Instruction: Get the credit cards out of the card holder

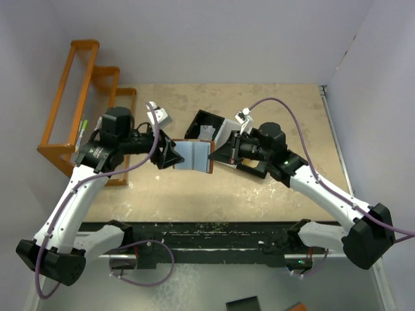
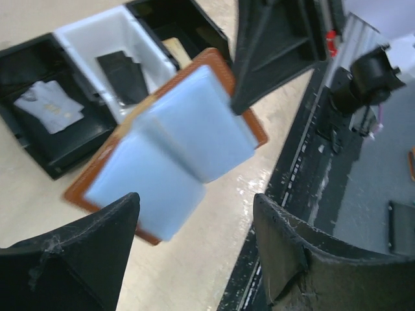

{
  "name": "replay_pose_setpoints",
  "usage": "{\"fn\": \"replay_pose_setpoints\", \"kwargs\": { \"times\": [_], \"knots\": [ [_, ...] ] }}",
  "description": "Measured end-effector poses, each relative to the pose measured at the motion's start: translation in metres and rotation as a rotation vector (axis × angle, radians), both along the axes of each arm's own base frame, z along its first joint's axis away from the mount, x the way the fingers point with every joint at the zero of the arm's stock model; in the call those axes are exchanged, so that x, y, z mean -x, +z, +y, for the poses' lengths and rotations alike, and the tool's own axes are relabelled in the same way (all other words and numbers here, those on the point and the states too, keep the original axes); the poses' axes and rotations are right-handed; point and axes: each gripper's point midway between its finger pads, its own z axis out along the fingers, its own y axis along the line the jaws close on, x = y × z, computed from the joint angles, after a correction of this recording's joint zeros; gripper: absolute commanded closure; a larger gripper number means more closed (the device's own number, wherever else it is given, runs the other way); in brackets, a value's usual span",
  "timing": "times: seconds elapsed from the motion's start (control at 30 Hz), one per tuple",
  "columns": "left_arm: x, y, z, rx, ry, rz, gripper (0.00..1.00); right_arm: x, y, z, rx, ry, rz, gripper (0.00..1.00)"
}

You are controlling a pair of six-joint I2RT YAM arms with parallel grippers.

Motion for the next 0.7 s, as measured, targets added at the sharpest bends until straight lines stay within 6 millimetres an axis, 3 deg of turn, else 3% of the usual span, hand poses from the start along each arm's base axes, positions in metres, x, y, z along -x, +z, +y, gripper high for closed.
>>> {"fn": "replay_pose_setpoints", "kwargs": {
  "times": [0.13,0.43,0.7],
  "knots": [
    [0.015,-0.008,-0.019,-0.018,-0.075,0.007,0.28,0.005,0.003,0.01,0.025,0.003,-0.005,1.0],
    [0.016,-0.036,-0.021,-0.048,-0.071,0.087,0.26,0.011,0.029,0.03,0.035,-0.032,-0.06,1.0],
    [0.019,-0.036,-0.022,-0.03,-0.067,0.118,0.26,0.019,0.052,0.048,0.055,-0.083,-0.108,1.0]
  ]
}}
